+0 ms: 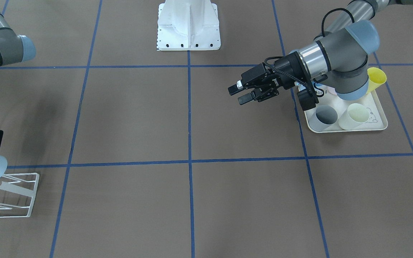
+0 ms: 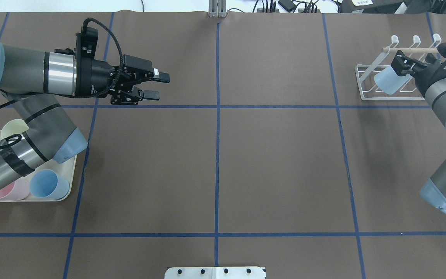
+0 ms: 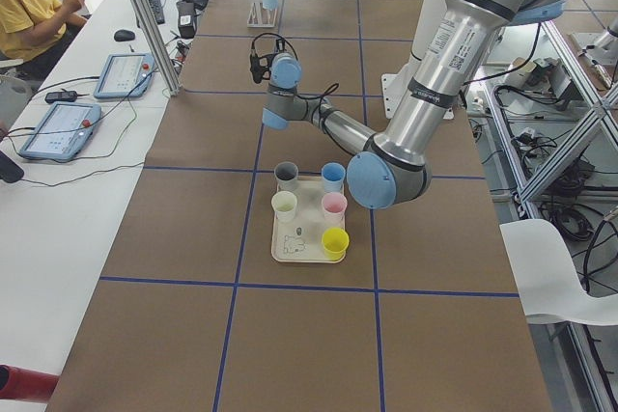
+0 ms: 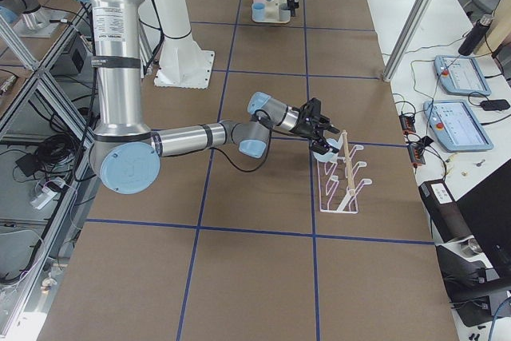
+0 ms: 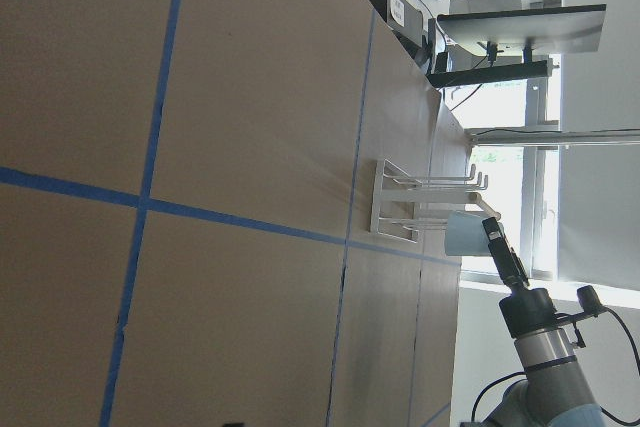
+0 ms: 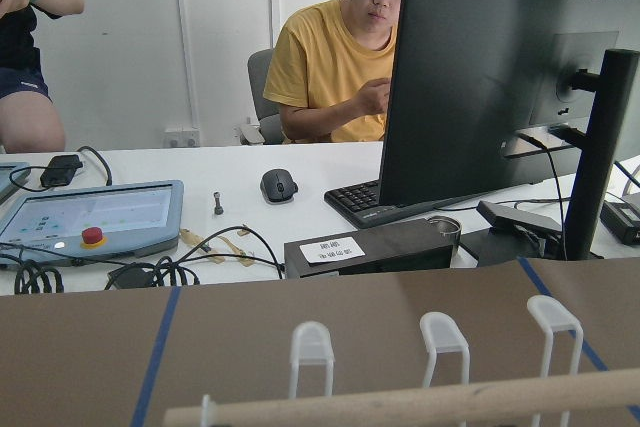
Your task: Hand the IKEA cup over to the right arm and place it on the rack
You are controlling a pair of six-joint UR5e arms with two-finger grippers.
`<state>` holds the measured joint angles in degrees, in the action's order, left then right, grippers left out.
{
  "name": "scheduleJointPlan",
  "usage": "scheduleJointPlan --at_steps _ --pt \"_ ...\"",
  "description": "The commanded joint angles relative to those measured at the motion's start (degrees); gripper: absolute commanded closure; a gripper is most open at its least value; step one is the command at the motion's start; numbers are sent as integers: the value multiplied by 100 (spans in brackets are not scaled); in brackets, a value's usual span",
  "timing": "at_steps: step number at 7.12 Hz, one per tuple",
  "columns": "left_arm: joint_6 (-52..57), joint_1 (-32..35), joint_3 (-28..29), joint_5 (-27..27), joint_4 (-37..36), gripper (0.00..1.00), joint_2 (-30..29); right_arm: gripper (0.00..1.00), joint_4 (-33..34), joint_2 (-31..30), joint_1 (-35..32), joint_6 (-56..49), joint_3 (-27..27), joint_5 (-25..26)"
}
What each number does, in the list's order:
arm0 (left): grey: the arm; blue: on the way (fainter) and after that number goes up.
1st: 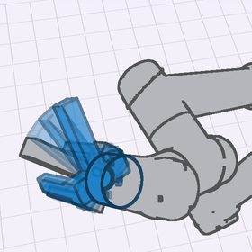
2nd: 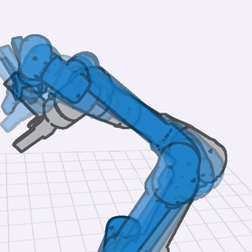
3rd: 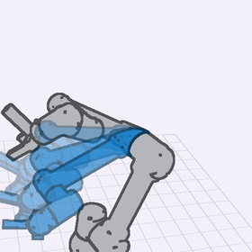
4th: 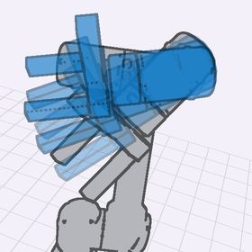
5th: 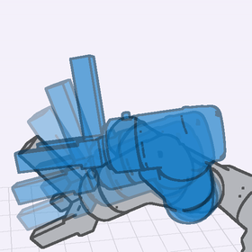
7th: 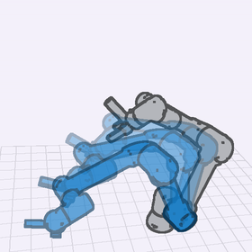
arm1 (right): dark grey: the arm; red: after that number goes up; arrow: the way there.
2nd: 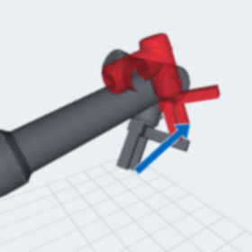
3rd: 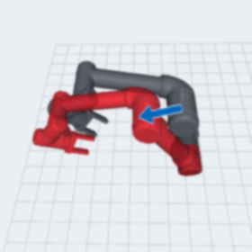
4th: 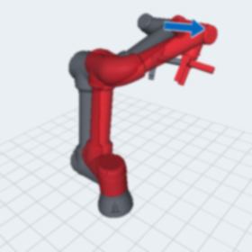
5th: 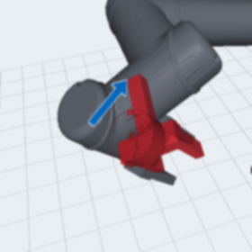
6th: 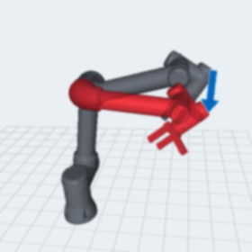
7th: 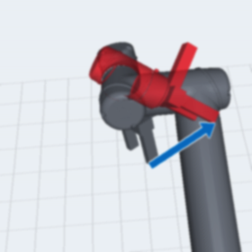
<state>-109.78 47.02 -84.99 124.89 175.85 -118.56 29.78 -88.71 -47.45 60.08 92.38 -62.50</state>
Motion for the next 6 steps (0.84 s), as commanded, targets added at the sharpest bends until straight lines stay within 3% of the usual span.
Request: scheduleJointPlan --at_steps 1,2,6 --pt "70 26 0 -157 -7 24 9 0 -7 11 112 -65 -71 -7" --pt "253 113 -9 -202 -15 24 26 0 2 72 191 -40 -10 10" --pt "2061 1123 -175 360 -7 24 1228 0 81 -58 762 417 805 1"
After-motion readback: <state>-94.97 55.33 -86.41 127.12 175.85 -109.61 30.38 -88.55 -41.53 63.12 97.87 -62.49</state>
